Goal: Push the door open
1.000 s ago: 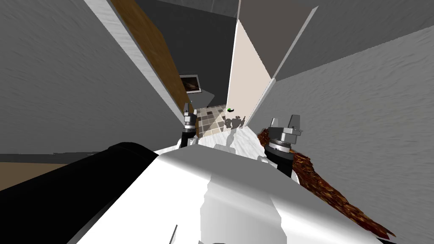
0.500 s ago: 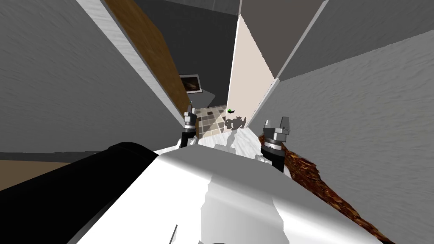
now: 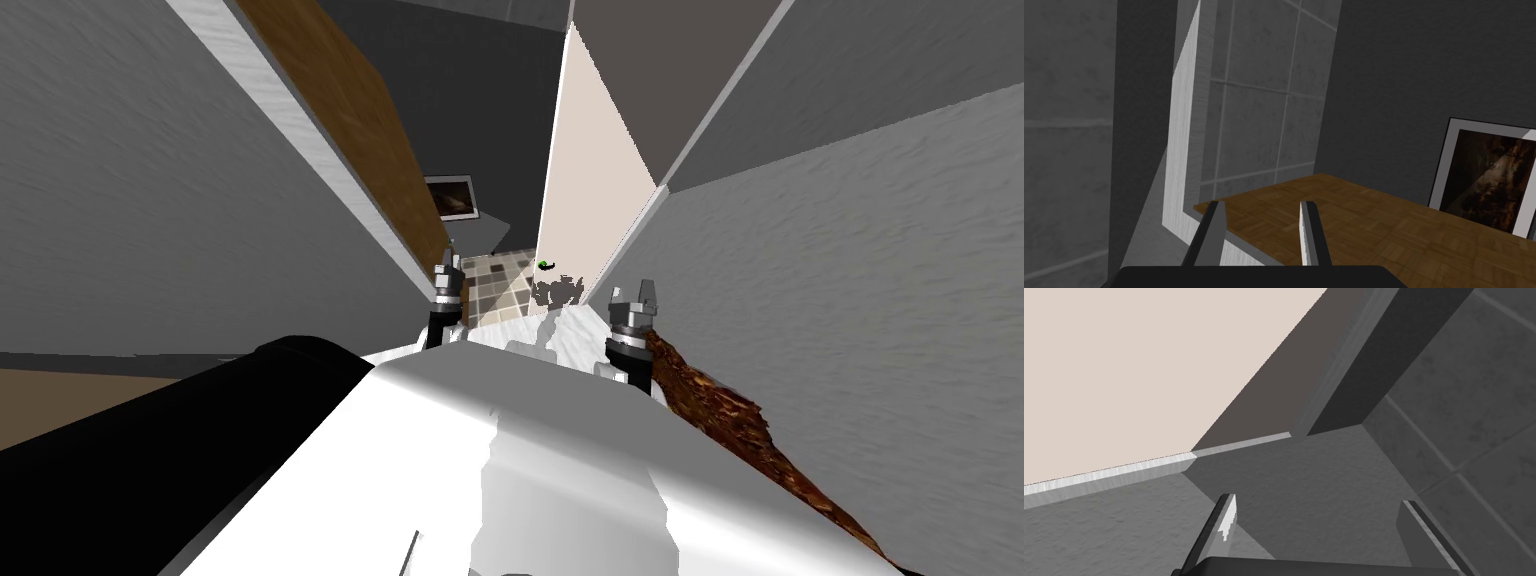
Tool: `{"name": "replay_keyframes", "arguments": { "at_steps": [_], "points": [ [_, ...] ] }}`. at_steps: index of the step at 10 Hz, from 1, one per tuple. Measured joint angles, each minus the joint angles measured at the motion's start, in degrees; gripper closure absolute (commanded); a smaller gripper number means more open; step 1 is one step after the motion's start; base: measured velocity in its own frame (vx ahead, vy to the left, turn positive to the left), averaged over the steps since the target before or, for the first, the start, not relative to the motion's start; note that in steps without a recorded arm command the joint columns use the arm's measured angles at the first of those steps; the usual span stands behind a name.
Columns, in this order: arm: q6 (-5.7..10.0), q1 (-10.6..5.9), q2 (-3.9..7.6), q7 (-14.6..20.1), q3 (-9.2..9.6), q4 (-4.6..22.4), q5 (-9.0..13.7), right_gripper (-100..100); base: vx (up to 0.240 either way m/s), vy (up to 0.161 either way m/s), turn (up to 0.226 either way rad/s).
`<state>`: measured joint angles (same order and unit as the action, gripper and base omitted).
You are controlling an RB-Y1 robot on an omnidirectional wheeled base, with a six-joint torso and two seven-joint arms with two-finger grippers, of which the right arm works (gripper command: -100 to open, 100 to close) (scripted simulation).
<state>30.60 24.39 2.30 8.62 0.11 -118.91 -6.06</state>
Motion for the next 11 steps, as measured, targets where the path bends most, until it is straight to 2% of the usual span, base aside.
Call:
{"name": "replay_keyframes", "arguments": {
  "at_steps": [3, 5, 11],
  "points": [
    [0.94, -2.35, 0.28, -0.69, 0.8, 5.33, 0.28, -100, 0.086, -0.046, 0.052],
    [1.26, -3.03, 0.2, -1.08, 1.33, 7.8, 0.29, -100, 0.066, -0.025, 0.058],
    [3.13, -6.82, 0.7, -2.01, 2.33, 17.4, 0.98, -100, 0.065, -0.035, 0.05]
  ]
}}
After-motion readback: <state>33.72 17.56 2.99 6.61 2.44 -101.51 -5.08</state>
